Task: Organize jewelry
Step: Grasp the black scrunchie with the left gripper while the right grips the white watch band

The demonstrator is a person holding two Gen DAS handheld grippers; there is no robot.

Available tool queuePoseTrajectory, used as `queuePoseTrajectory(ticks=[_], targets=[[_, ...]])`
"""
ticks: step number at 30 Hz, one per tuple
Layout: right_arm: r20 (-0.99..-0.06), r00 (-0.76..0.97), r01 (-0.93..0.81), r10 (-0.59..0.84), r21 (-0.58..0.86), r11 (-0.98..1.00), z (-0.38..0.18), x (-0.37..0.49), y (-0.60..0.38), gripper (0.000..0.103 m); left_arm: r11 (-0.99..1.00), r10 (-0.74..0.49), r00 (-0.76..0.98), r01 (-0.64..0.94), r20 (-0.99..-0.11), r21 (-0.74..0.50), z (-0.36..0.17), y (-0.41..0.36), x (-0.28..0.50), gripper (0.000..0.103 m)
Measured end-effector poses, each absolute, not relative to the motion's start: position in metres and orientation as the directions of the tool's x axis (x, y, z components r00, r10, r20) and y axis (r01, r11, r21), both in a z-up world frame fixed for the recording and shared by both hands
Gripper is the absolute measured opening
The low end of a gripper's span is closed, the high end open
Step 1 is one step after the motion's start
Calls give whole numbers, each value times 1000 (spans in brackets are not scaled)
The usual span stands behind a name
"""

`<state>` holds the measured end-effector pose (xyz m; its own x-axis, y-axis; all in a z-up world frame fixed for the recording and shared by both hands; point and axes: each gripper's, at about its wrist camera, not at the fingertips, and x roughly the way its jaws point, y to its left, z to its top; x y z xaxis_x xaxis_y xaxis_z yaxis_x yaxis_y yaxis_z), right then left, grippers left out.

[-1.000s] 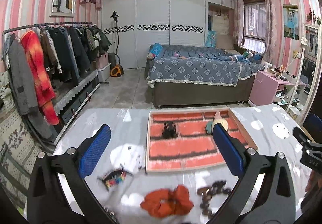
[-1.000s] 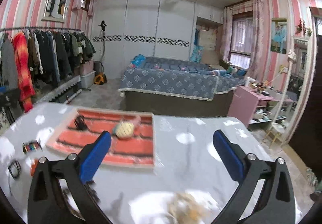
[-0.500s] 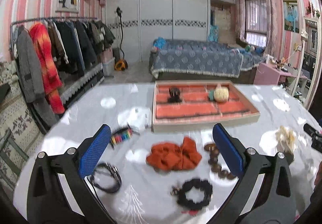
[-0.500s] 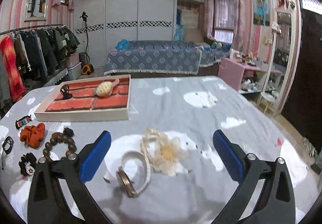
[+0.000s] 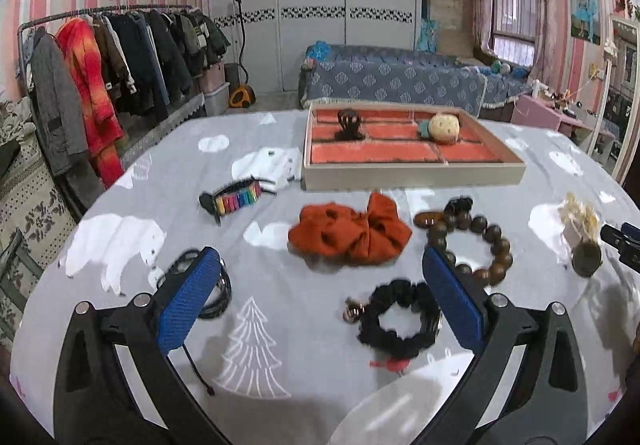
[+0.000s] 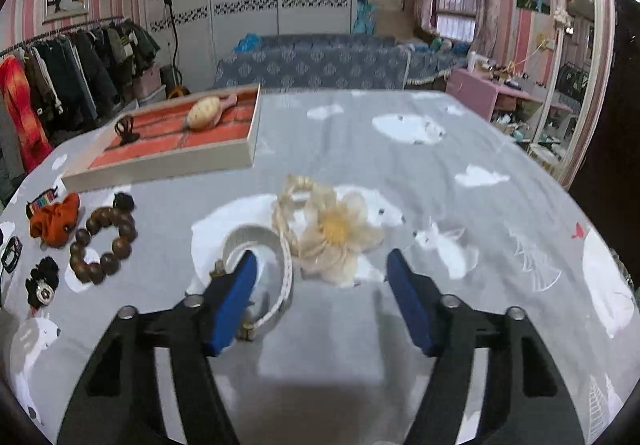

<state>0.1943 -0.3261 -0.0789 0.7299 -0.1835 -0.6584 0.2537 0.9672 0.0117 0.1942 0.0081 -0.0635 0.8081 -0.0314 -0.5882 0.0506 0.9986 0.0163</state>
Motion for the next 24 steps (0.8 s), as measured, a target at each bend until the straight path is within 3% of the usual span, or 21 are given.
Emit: queuePoseTrajectory(ticks=[4,8,17,24], targets=[[-672,720,247,-171,18,969,-83,197,-324,58,998,-41,774,66,-631,17,-76,7,195,95],[-688,709,239,-156,26,971,-87,201,-323,54,997,-59,734,83,-676,3,-87,7,203,83],[-705,696,240,-132,55,969,-91,209,-324,48,992,-75,681,125,-729,16,-103,-3,213,70],[-732,671,218,-116,46,975,-97,218,-323,45,990,-80,662,143,-745,21,-106,-8,215,68]])
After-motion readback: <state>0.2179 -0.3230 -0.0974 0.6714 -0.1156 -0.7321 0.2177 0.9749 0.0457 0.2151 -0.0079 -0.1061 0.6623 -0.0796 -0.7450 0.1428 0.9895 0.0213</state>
